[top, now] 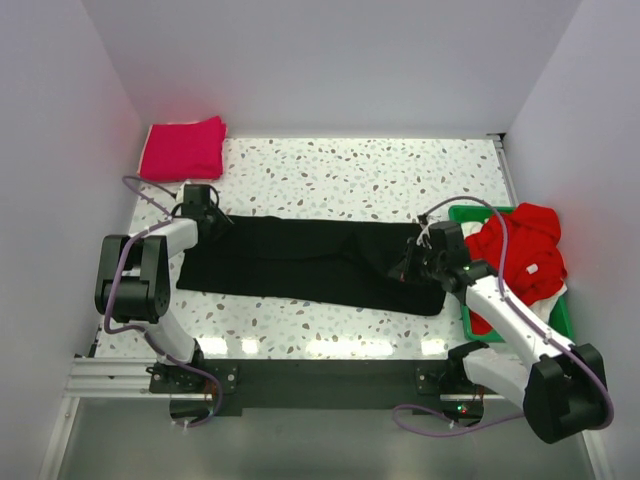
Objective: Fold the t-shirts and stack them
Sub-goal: Fold the tshirt
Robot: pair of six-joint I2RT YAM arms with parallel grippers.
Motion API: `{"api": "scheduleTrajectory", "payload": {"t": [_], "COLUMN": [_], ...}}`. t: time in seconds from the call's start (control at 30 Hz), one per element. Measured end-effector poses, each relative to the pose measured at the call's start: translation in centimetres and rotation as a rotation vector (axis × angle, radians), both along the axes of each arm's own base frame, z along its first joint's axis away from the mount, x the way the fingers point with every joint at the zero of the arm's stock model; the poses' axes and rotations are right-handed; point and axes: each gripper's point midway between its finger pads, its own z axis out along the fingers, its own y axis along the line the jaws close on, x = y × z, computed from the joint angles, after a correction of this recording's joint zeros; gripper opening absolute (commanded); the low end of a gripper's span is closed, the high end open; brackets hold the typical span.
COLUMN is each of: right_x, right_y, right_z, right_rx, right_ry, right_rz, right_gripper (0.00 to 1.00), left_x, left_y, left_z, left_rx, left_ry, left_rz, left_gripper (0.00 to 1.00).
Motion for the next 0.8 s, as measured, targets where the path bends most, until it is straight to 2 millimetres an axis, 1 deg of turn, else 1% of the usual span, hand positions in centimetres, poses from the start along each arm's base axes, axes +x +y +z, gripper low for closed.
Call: {"api": "scheduleTrajectory", "payload": {"t": [0.13, 0.23, 0.37, 0.63, 0.7, 0.8], "right_x": [-1.5, -2.3, -2.9, -3.4, -3.7, -4.3], "right_y": [0.2, 0.2, 0.5, 1.1, 1.3, 1.6], "right_z": [-1.4, -2.0, -2.1, -1.9, -2.2, -3.1], "right_rx": [0.015, 0.018, 0.035, 0.047, 0.038, 0.013], "right_ry": [0.041, 0.056, 0.061, 0.061, 0.071, 0.106], "right_rz": [0.013, 0.017, 0.033, 0.068, 0.084, 0.104], "right_gripper": [0.03, 0.04, 0.04, 0.06, 0.06, 0.05], "left_x": [0.0, 0.0, 0.0, 0.0, 0.0, 0.0], "left_y": [0.0, 0.0, 0.0, 0.0, 0.0, 0.0], "left_z": [0.0, 0.0, 0.0, 0.0, 0.0, 0.0], "left_rx": [0.0, 0.001, 0.001, 0.001, 0.001, 0.001], "left_ry": [0.0, 0.0, 0.001, 0.001, 0.001, 0.001], "left_rz": [0.0, 0.001, 0.001, 0.001, 0.001, 0.001], "left_gripper": [0.42, 0.42, 0.42, 0.42, 0.42, 0.42]}}
